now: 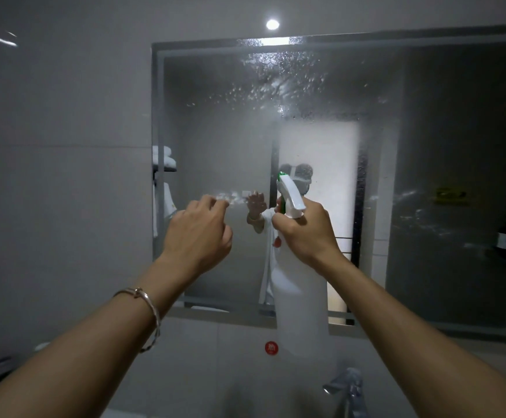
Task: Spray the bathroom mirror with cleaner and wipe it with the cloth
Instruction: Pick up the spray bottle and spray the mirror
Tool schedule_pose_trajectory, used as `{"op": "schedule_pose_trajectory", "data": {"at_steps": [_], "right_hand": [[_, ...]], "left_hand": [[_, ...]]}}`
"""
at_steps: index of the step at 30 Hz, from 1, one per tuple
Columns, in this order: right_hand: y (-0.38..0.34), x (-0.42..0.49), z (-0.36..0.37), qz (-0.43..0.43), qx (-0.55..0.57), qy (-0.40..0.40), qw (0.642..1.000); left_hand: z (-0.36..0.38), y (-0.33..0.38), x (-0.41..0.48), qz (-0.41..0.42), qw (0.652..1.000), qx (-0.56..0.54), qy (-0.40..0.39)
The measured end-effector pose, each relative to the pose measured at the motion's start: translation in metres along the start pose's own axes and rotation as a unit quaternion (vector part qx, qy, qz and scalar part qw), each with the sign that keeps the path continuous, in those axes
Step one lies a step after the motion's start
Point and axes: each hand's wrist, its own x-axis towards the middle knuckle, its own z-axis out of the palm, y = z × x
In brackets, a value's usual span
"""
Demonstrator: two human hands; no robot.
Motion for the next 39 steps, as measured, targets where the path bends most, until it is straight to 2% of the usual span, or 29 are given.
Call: {"op": "schedule_pose_trajectory", "data": {"at_steps": [19,26,34,39], "right_hand": [[-0.037,-0.004,0.076,-0.024,0.04,-0.03,0.998],[-0.048,-0.014,0.102,0.007,0.087,-0.053,0.995],[-0.045,-0.024,0.127,0.01,0.081,-0.059,0.995],[-0.043,-0.033,0.136,0.016,0.098,-0.094,0.991]], "left_hand": [[-0.043,-0.068,-0.036,-0.063,0.997,0.049,0.019],[-0.046,-0.08,-0.048,-0.07,0.996,0.044,0.017],[-0.043,-0.096,-0.066,-0.078,0.996,0.045,-0.005],[-0.036,-0.101,-0.073,-0.082,0.996,0.04,-0.018]]}}
